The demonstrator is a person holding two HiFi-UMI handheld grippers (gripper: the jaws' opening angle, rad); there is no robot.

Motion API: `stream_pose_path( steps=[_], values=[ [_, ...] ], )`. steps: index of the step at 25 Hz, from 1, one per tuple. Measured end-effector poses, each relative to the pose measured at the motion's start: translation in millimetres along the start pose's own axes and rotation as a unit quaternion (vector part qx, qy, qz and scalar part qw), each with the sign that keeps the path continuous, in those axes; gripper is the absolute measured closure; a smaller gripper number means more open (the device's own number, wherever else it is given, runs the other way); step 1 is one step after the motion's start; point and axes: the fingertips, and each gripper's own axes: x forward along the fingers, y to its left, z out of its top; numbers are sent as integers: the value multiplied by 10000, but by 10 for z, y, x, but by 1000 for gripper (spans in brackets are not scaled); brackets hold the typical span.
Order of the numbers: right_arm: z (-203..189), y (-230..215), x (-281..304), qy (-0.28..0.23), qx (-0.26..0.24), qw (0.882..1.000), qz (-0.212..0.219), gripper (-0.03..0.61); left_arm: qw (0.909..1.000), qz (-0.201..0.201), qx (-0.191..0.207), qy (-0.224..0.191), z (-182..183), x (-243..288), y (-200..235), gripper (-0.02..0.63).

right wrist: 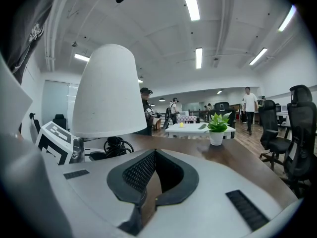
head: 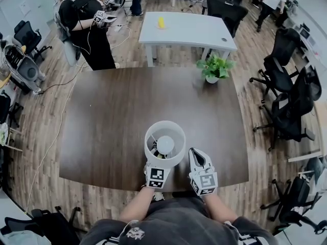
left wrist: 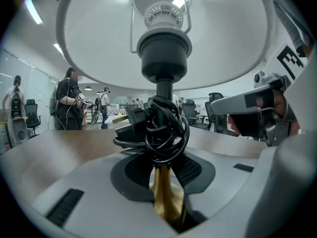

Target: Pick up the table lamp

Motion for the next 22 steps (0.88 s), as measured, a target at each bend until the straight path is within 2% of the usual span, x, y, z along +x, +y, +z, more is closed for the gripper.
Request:
stream_pose_path(
  steps=[10, 22],
  values=[
    [12, 35, 12, -25, -5, 10000, -33, 554, 10000, 27, 86, -2, 79, -56, 120, 511],
    [128, 108, -77, -177, -41, 9998, -58, 554, 9995, 2, -239, -197, 423, -185, 169, 512]
  ],
)
